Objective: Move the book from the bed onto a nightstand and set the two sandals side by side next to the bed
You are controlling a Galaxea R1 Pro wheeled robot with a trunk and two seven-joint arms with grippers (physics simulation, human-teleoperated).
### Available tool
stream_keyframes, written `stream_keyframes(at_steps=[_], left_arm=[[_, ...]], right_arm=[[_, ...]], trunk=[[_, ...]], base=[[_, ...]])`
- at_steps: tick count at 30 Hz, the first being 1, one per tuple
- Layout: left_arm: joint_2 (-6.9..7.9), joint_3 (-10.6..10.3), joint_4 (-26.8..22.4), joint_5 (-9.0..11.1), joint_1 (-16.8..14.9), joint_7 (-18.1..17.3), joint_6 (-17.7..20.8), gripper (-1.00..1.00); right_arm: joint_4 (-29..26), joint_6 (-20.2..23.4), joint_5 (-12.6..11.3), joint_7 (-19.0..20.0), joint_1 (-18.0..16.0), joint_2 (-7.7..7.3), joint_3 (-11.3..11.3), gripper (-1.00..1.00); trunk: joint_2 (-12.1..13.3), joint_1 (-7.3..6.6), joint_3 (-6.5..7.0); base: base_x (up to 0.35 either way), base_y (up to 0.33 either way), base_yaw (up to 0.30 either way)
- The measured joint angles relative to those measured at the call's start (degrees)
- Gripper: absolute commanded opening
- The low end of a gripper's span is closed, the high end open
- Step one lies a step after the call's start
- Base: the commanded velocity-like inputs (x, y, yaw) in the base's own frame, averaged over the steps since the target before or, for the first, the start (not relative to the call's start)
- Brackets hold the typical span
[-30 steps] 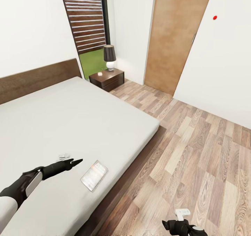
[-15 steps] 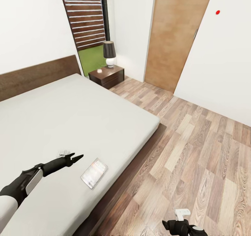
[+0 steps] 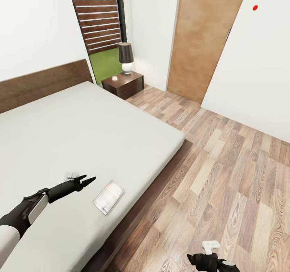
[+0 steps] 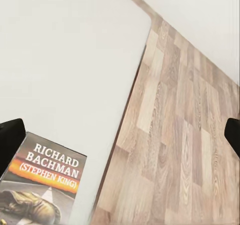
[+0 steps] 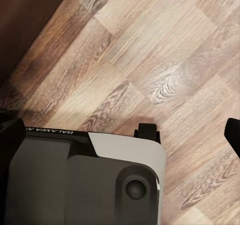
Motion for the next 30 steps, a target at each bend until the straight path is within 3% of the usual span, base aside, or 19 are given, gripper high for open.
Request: stream_keyframes(at_steps=[10,30], left_arm=[[0.0,0.26,0.12,-0.11,0.0,-5.42,0.11,1.0],[-0.09,0.22,0.04,0.07,-0.06,-7.32,1.53,1.0]], right_arm=[[0.0,0.0,0.0,0.01,0.0,0.03,0.04,1.0],[0.0,-0.04,0.0,0.05,0.0,0.03,0.05,1.0]], trunk=[[0.0,0.0,-0.94],[0.0,0.0,-2.81]], base=[[0.0,0.0,0.0],[0.0,0.0,0.0]])
